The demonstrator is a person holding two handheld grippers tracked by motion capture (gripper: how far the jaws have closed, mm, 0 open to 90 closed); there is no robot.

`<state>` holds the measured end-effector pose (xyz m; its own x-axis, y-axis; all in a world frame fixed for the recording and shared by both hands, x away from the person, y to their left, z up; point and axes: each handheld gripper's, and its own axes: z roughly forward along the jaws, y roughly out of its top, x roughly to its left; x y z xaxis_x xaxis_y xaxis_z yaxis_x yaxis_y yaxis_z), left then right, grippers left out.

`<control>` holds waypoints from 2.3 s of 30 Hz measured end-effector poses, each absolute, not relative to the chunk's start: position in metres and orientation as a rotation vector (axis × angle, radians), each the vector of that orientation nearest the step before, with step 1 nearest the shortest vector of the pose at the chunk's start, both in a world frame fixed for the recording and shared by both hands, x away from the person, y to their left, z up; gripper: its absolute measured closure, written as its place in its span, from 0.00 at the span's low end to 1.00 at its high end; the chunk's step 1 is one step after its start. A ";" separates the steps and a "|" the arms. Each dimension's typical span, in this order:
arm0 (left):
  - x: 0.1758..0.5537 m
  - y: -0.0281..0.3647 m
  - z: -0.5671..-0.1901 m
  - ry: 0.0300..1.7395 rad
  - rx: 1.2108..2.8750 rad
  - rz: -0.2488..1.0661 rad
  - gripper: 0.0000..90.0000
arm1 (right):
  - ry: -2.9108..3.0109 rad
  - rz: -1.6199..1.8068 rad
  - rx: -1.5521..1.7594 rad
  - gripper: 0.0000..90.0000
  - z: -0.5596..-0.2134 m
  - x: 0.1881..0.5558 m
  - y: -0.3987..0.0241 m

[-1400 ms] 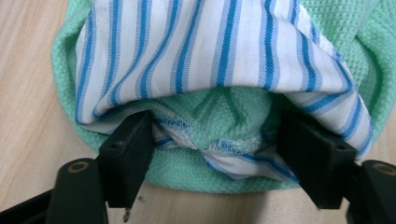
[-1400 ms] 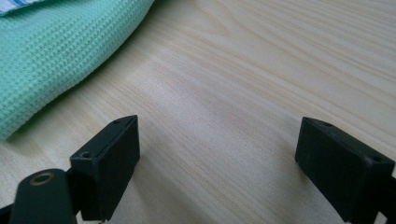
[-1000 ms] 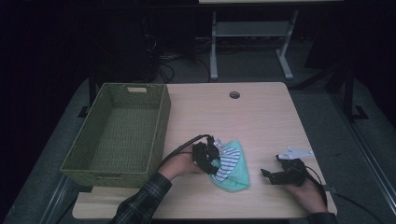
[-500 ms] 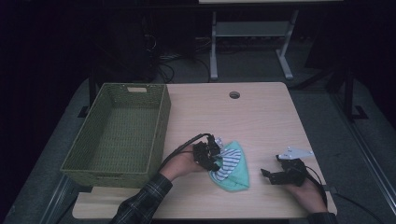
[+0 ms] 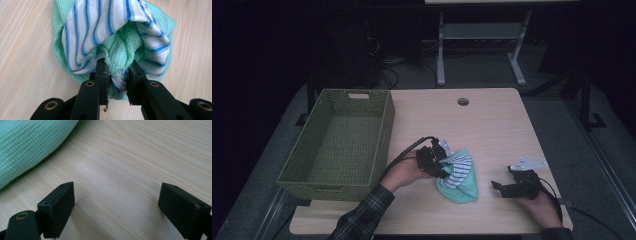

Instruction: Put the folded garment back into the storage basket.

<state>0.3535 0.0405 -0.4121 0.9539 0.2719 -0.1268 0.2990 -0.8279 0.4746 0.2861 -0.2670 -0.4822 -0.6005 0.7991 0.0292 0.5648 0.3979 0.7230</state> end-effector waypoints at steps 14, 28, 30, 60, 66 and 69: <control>0.357 0.050 -0.384 0.420 2.568 -0.056 0.82 | 2.337 1.021 1.186 0.15 -0.482 0.286 -0.267; 0.361 0.061 -0.347 0.413 2.555 -0.013 0.82 | 2.336 1.021 1.195 0.15 -0.482 0.286 -0.267; 0.361 0.064 -0.343 0.421 2.547 -0.014 0.82 | 2.336 1.021 1.195 0.15 -0.482 0.286 -0.267; 0.366 0.127 -0.288 0.521 2.477 0.093 0.82 | 2.332 1.018 1.199 0.15 -0.482 0.286 -0.267; 0.367 0.148 -0.283 0.575 2.453 0.107 0.82 | 2.330 1.018 1.200 0.15 -0.482 0.286 -0.267; 0.366 0.157 -0.279 0.603 2.441 0.117 0.82 | 2.330 1.018 1.200 0.15 -0.482 0.286 -0.267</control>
<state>0.3664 0.1572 -0.2792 0.8921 0.4480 -0.0584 0.3937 -0.7072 0.5872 0.2859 -0.2671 -0.4822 -0.5917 0.8055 0.0329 0.5713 0.3902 0.7221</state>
